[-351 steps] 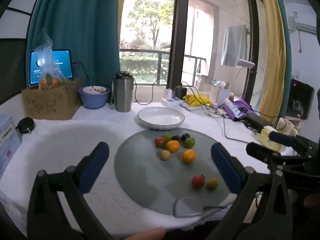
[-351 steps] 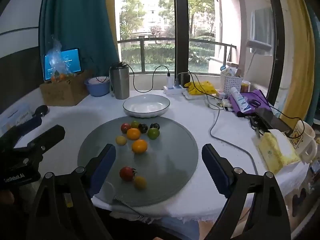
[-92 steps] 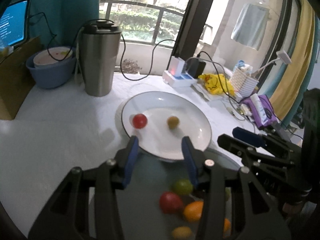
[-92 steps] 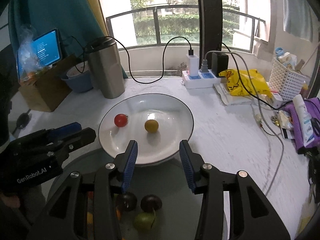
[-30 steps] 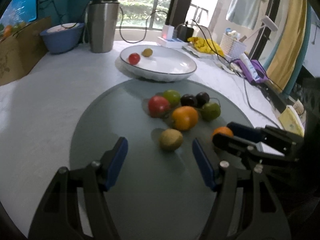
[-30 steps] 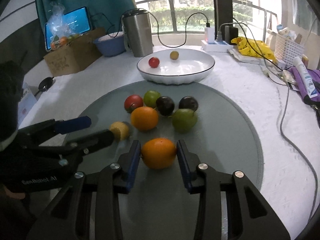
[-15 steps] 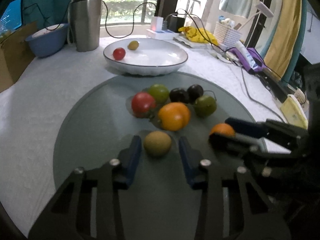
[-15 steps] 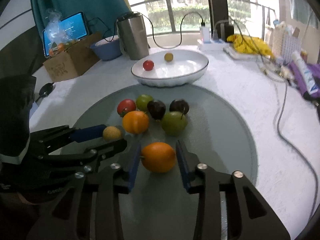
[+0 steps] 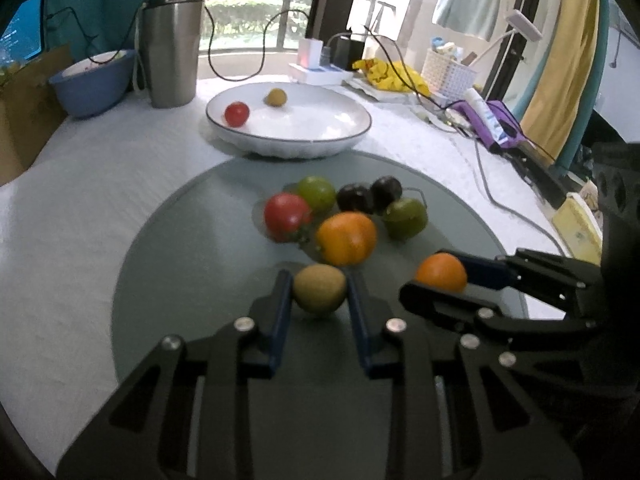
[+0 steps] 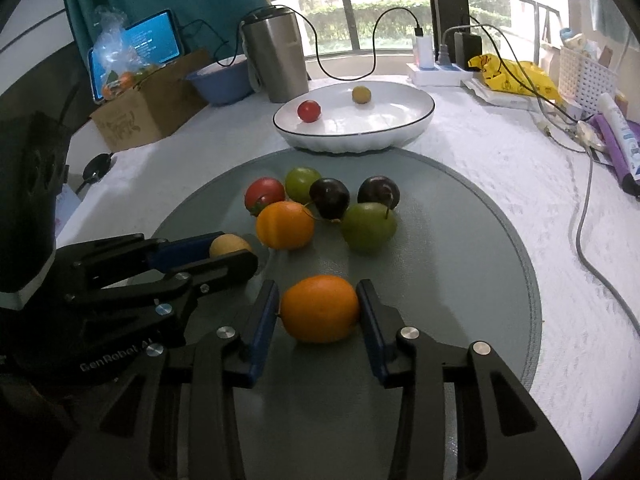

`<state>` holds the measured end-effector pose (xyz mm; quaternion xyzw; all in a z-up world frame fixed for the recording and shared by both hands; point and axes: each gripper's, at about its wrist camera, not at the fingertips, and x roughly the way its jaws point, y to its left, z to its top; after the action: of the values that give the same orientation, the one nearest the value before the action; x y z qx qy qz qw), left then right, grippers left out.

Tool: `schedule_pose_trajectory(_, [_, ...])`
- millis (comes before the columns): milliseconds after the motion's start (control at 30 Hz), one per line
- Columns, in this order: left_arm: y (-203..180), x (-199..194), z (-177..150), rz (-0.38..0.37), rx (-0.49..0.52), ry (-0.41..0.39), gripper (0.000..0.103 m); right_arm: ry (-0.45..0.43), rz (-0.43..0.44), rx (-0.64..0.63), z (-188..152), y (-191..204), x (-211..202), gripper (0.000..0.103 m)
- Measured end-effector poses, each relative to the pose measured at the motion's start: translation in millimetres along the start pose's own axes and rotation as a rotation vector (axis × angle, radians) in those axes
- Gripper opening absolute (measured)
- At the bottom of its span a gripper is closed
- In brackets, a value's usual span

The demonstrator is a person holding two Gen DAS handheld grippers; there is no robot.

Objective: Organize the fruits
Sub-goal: 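Release the orange into the white bowl while the left tool releases the yellow plum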

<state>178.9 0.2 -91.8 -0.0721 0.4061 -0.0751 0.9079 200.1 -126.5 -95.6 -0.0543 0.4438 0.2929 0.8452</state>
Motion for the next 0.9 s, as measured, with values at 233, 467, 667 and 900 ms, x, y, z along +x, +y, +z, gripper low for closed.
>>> schedule_pose_trajectory(233, [2.8,-10.1,11.6,0.002,0.002,-0.037,0.029,-0.039,-0.02,-0.024,13.6,1.2,-9.6,0.042])
schedule_pose_trajectory(467, [7.1,-10.3,25.0,0.006,0.001,-0.056,0.029,-0.062,-0.035,-0.034,32.4,-3.7,-9.1,0.042])
schedule_pose_trajectory(667, [11.0,-6.8,37.2,0.005,0.0,-0.064,0.029,-0.064,-0.043,-0.039,46.4,-10.1,-5.1,0.042])
schedule_pose_trajectory(900, [14.3,-0.3,51.4,0.005,0.0,-0.072,0.029,-0.07,-0.049,-0.043,61.3,-15.2,0.2,0.042])
